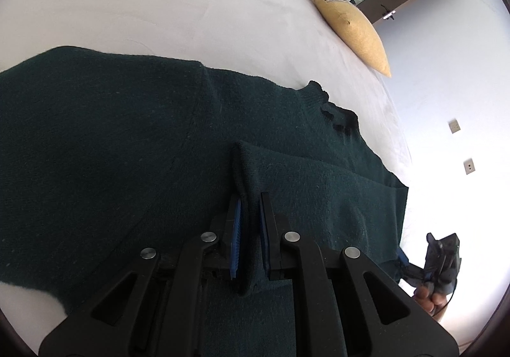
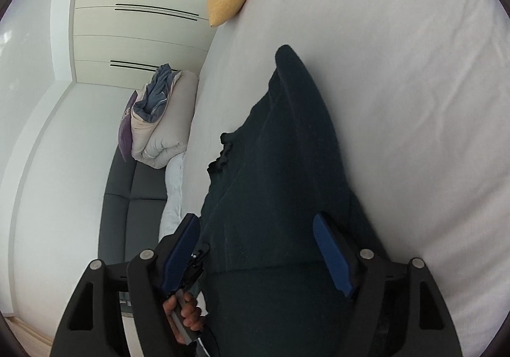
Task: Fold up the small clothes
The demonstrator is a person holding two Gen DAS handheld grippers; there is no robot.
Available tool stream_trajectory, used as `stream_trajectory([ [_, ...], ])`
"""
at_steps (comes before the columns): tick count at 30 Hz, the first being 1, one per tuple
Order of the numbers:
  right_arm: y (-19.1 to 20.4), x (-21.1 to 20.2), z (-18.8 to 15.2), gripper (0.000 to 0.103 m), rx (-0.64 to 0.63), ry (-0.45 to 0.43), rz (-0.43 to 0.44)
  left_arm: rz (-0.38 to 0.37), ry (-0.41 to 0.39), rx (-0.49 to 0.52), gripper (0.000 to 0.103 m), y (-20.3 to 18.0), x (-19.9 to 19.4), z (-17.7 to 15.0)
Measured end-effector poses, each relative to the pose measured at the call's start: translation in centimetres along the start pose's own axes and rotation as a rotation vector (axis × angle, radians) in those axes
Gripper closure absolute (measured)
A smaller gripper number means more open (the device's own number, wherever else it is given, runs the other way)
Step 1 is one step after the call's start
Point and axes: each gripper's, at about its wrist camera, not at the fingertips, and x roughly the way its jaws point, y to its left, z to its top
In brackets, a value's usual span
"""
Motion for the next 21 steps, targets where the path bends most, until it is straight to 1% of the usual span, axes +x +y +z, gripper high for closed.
stream_trajectory([
  [1, 0.5, -0.6, -0.5, 0.026, -0.007, -0.016, 0.010, 0.005, -0.007, 0.003, 0.093, 0.0, -0.7, -0.2],
  [3, 1.7, -1.3, -1.2, 0.015, -0.038, -0.050, 0.063, 0.011, -0.035, 0.015, 0.093, 0.1, -2.5, -0.5],
  [4, 2.1, -1.3, -1.5, 0.008, -0.050, -0.065, 0.077, 0.011, -0.066, 0.012, 0.093, 0.5, -4.0, -0.7],
  [5, 2.1, -0.9, -1.7, 0.002, -0.052, -0.065, 0.054, 0.005, -0.087, 0.001, 0.093, 1.0, -5.1, -0.8],
  [6, 1.9, -0.3, -1.7, 0.001, -0.052, -0.052, -0.002, 0.000, -0.109, -0.016, 0.093, 1.6, -6.3, -1.0],
  [7, 1.7, 0.5, -1.7, 0.002, -0.062, -0.030, -0.067, 0.001, -0.132, -0.035, 0.090, 2.4, -7.7, -1.3],
  [8, 1.7, 1.0, -1.8, 0.010, -0.076, -0.021, -0.132, 0.004, -0.159, -0.056, 0.085, 3.4, -9.3, -1.6],
  [9, 2.1, 0.9, -2.1, 0.013, -0.095, -0.029, -0.166, 0.005, -0.175, -0.071, 0.071, 4.2, -10.4, -2.0],
  [10, 2.5, 0.5, -2.4, 0.013, -0.103, -0.041, -0.157, -0.002, -0.207, -0.107, 0.043, 5.6, -12.2, -2.5],
  [12, 3.4, -0.6, -3.3, 0.013, -0.075, -0.065, -0.061, -0.010, -0.290, -0.182, 0.013, 8.4, -15.3, -3.7],
  [13, 3.7, -1.1, -3.7, 0.013, -0.064, -0.073, -0.022, -0.004, -0.348, -0.240, 0.011, 10.5, -17.3, -4.6],
  [14, 4.4, -1.6, -4.4, 0.013, -0.069, -0.080, 0.017, -0.007, -0.371, -0.282, 0.011, 12.1, -18.5, -5.1],
  [15, 5.0, -1.8, -5.1, 0.013, -0.084, -0.082, 0.034, -0.027, -0.388, -0.347, 0.011, 14.4, -19.8, -5.9],
  [16, 5.7, -1.9, -5.7, 0.013, -0.101, -0.077, 0.041, -0.045, -0.401, -0.395, 0.011, 16.0, -20.6, -6.4],
  [18, 6.8, -1.9, -7.1, 0.013, -0.118, -0.058, 0.056, -0.093, -0.458, -0.542, 0.011, 20.4, -22.7, -8.2],
  [21, 8.0, -1.5, -8.7, 0.013, -0.122, -0.033, 0.075, -0.118, -0.538, -0.700, 0.011, 24.9, -24.8, -10.2],
])
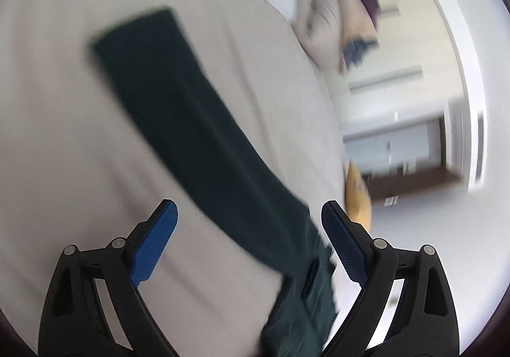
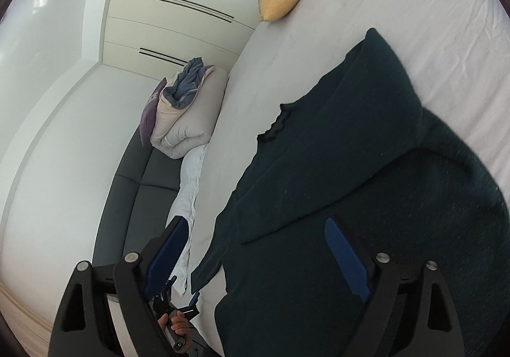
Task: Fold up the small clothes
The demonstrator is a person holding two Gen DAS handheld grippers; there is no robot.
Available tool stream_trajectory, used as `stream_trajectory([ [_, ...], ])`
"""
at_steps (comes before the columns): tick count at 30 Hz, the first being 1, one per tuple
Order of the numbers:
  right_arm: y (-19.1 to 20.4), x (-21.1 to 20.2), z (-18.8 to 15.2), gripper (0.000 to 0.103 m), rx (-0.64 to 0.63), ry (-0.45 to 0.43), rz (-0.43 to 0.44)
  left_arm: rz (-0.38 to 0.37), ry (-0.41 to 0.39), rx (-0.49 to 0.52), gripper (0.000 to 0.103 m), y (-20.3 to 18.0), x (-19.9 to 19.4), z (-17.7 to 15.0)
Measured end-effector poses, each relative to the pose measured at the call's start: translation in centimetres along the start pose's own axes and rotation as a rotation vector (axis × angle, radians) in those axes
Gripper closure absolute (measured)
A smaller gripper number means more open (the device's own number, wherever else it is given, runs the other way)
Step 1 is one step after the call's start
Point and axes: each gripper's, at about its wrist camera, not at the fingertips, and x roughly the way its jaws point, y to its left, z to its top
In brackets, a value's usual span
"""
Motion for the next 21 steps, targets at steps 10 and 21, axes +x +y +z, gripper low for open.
stream_trajectory([
  [10, 3.0, 3.0, -2.4, 0.013, -0.012, 0.055, 0.022, -0.041, -0.075, -0.258, 0.014, 5.3, -0.8, 5.1],
  [21, 3.4, 3.4, -2.9, 0.017, -0.036, 0.061, 0.005, -0.019, -0.081, -0.248, 0.084, 5.2, 3.9, 7.0],
])
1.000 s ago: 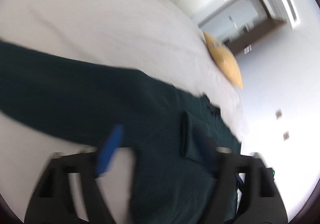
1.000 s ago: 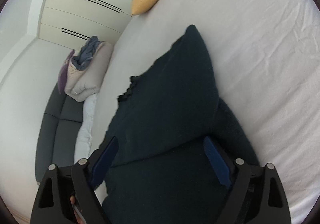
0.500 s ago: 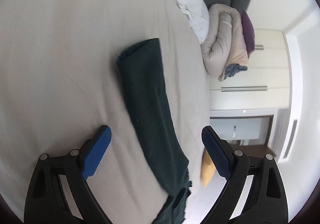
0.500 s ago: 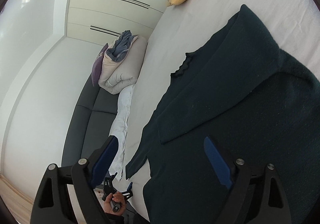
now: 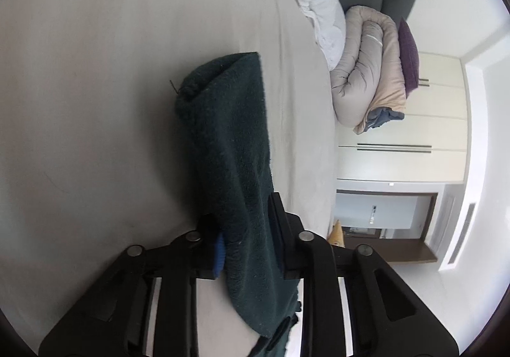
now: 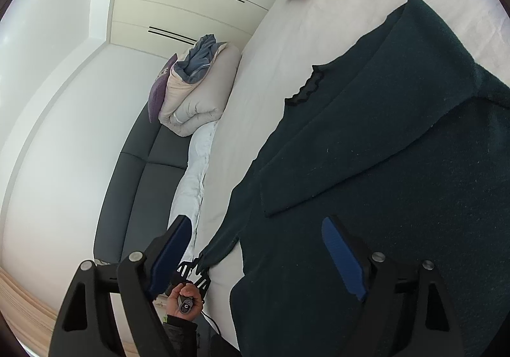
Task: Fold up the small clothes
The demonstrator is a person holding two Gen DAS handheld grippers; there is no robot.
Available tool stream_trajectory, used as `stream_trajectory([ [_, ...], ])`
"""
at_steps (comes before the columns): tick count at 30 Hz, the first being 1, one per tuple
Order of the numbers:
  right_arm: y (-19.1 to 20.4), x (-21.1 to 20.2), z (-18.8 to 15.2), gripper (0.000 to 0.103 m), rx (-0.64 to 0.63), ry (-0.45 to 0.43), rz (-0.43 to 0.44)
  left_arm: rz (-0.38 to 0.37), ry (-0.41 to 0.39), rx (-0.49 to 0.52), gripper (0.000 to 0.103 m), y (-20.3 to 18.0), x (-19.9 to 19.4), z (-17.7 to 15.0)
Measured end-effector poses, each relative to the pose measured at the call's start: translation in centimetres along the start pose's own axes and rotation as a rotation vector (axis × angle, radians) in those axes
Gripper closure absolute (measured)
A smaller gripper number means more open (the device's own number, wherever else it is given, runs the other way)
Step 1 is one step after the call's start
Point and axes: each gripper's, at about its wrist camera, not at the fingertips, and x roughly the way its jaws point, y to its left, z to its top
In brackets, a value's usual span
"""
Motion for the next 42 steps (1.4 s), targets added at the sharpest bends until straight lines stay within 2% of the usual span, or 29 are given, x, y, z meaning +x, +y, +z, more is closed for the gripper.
stream_trajectory([
  [1, -0.2, -0.1, 0.0, 0.018, 0.001, -0.003, -0.003, 0.011, -0.009, 0.035, 0.088, -0.7, -0.1, -0.3],
  [3, -0.5, -0.2, 0.1, 0.019, 0.007, -0.005, -0.006, 0.031, -0.035, 0.136, 0.089, -3.2, -0.2, -1.3],
  [6, -0.9, -0.4, 0.2, 0.020, -0.001, -0.007, -0.019, 0.056, -0.019, 0.373, 0.089, -9.2, 0.4, -4.7],
  [8, -1.2, -0.5, 0.2, 0.021, 0.003, -0.007, -0.025, 0.066, 0.005, 0.581, 0.089, -14.0, 1.4, -8.8],
  [11, -1.7, -0.6, 0.4, 0.021, 0.016, -0.012, -0.024, 0.079, 0.034, 0.932, 0.091, -20.5, 3.5, -18.2],
  [14, -2.1, -0.4, 0.9, 0.021, 0.026, -0.009, -0.029, 0.107, 0.066, 1.307, 0.091, -23.2, 6.4, -30.2],
  [16, -2.1, 0.1, 1.5, 0.021, 0.017, 0.004, -0.044, 0.137, 0.095, 1.506, 0.092, -22.2, 8.4, -37.3],
  [18, -1.9, 0.9, 1.9, 0.021, -0.001, 0.031, -0.064, 0.172, 0.135, 1.605, 0.096, -19.9, 9.7, -41.6],
  [19, -1.8, 1.4, 2.1, 0.021, -0.014, 0.043, -0.086, 0.187, 0.169, 1.622, 0.098, -18.6, 10.6, -42.8],
  [21, -1.4, 2.0, 2.2, 0.021, -0.042, 0.060, -0.097, 0.201, 0.230, 1.561, 0.098, -16.6, 11.2, -42.7],
  [23, -1.0, 2.6, 2.1, 0.021, -0.070, 0.070, -0.080, 0.184, 0.220, 1.399, 0.098, -15.0, 9.5, -39.9],
  [24, -0.8, 2.9, 2.0, 0.021, -0.075, 0.076, -0.069, 0.154, 0.213, 1.300, 0.098, -14.9, 8.8, -37.7],
  [26, -0.8, 3.7, 1.7, 0.021, -0.066, 0.083, -0.059, 0.108, 0.188, 1.086, 0.098, -14.0, 7.4, -31.4],
  [29, 0.1, 5.6, 1.1, 0.021, -0.076, 0.115, -0.058, 0.105, 0.098, 0.888, 0.097, -12.7, 5.1, -23.4],
  [32, 3.0, 9.3, 0.1, 0.021, -0.126, 0.198, -0.017, 0.138, 0.015, 0.809, 0.097, -11.1, 3.7, -17.2],
  [34, 5.8, 12.6, -0.7, 0.021, -0.203, 0.256, -0.003, 0.172, 0.013, 0.728, 0.097, -9.1, 3.6, -13.7],
  [36, 8.9, 16.6, -2.0, 0.021, -0.283, 0.323, 0.013, 0.171, 0.014, 0.649, 0.097, -7.0, 3.5, -11.3],
  [39, 13.0, 23.0, -4.4, 0.022, -0.366, 0.417, 0.037, 0.175, 0.027, 0.587, 0.097, -4.8, 3.0, -8.9],
  [42, 15.3, 28.2, -6.7, 0.027, -0.359, 0.503, 0.076, 0.150, 0.038, 0.570, 0.097, -3.8, 3.3, -7.4],
])
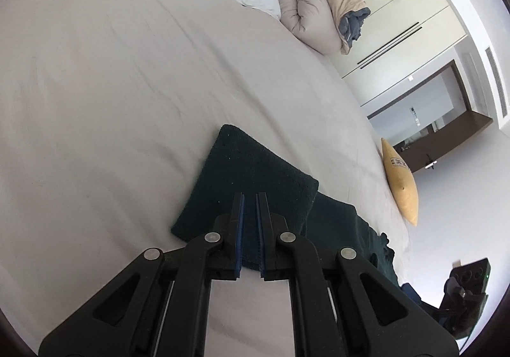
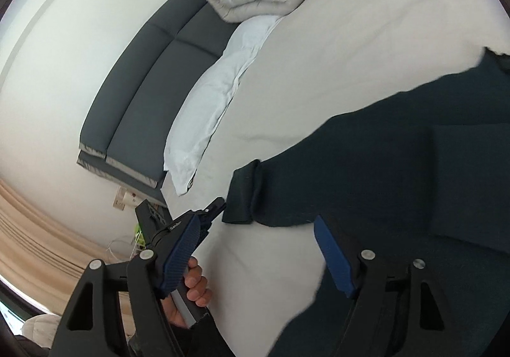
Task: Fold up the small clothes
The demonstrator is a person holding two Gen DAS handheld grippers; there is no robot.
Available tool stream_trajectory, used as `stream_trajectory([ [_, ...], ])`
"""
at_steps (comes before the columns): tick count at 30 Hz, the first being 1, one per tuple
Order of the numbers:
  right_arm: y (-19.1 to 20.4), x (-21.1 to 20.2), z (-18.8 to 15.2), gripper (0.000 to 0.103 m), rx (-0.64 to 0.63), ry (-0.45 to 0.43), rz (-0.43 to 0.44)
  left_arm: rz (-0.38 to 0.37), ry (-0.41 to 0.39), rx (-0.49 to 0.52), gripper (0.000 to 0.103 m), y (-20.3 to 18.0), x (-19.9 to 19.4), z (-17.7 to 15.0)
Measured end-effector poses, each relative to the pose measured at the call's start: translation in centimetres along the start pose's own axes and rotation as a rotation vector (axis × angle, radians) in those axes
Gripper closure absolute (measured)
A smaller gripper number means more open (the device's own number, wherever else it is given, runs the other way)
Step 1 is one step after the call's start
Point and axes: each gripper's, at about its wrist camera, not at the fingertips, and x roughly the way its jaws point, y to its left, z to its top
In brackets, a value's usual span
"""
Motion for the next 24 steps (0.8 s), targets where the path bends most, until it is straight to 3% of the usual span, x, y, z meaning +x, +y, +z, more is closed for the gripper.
stream_trajectory([
  [3, 1.5, 4.6, -0.1, 0.027, 0.003, 0.080, 0.070, -0.025, 0.031, -0.039, 0.097, 1.8, 0.7, 1.0],
  [8, 1.8, 10.7, -1.5, 0.027, 0.057, 0.175, 0.046, -0.107, 0.078, -0.199, 0.097, 6.1, 1.1, 1.9],
  [15, 0.3, 15.7, -3.3, 0.027, 0.173, 0.256, 0.059, -0.138, 0.066, -0.231, 0.097, 8.8, 0.6, 2.6],
  [19, -0.6, 17.3, -3.5, 0.027, 0.239, 0.238, 0.076, -0.141, 0.080, -0.228, 0.097, 9.0, 0.5, 2.4],
  [22, -0.6, 18.7, -3.2, 0.035, 0.272, 0.217, 0.100, -0.146, 0.079, -0.229, 0.096, 8.6, 0.3, 2.5],
  [24, -0.2, 19.9, -3.1, 0.053, 0.253, 0.229, 0.090, -0.142, 0.071, -0.225, 0.096, 8.4, 0.0, 2.6],
])
